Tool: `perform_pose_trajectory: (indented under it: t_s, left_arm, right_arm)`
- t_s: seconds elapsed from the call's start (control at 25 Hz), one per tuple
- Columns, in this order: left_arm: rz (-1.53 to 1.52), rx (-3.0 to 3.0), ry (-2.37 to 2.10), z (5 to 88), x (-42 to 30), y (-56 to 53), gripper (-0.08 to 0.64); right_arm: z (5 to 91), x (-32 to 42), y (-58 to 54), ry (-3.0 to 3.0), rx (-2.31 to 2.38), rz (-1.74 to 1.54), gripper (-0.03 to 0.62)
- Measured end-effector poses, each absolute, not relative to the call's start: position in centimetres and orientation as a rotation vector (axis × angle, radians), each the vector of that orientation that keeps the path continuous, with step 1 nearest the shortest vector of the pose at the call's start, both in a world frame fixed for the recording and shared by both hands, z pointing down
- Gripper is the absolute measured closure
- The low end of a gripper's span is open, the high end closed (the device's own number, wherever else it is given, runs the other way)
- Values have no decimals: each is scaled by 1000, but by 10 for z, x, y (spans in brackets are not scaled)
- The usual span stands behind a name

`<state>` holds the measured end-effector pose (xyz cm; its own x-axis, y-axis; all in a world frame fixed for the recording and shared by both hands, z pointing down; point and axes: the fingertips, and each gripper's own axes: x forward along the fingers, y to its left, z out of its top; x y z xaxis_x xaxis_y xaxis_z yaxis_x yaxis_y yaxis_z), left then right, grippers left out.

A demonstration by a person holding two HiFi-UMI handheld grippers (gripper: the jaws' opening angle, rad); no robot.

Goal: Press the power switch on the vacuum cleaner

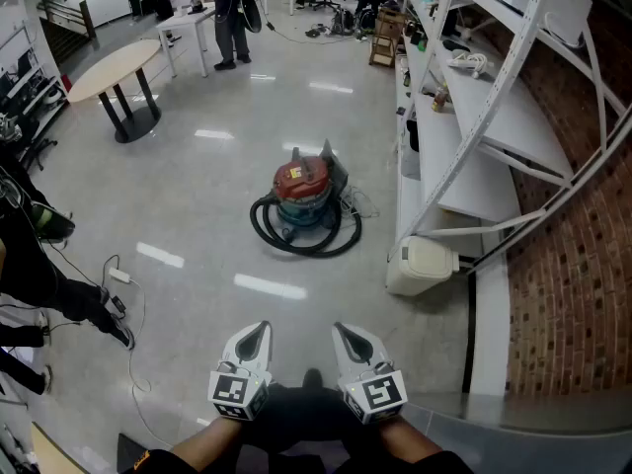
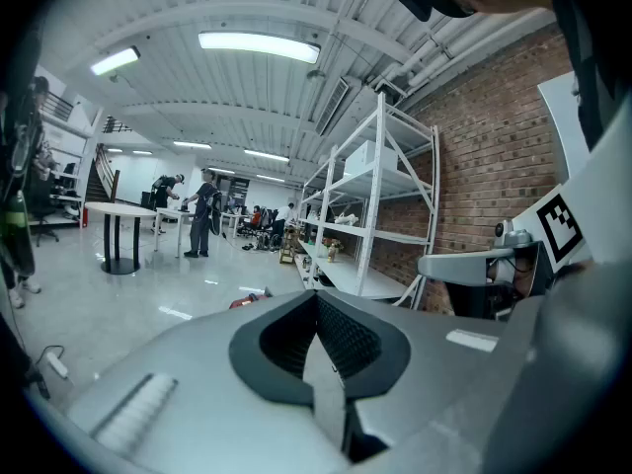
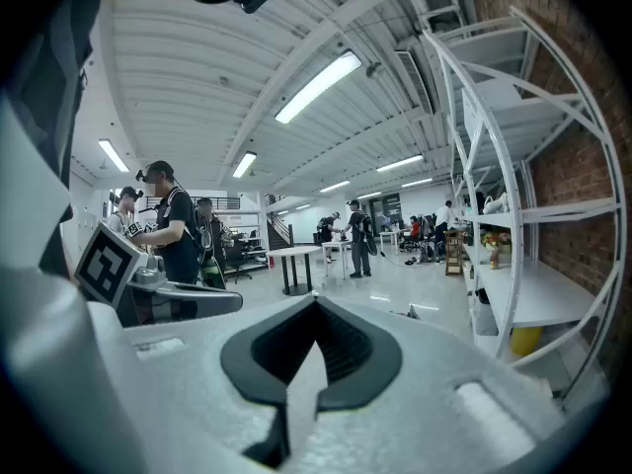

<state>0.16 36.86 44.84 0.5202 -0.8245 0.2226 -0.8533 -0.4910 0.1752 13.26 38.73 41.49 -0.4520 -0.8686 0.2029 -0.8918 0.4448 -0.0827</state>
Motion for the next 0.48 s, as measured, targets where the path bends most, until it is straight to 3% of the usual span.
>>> perform_pose_trajectory:
  t_s: [0.48]
  left_arm:
    - [161,2492,-1431,451,7,367,545]
  right_arm:
    - [422,137,389,-2560,1552,325,601]
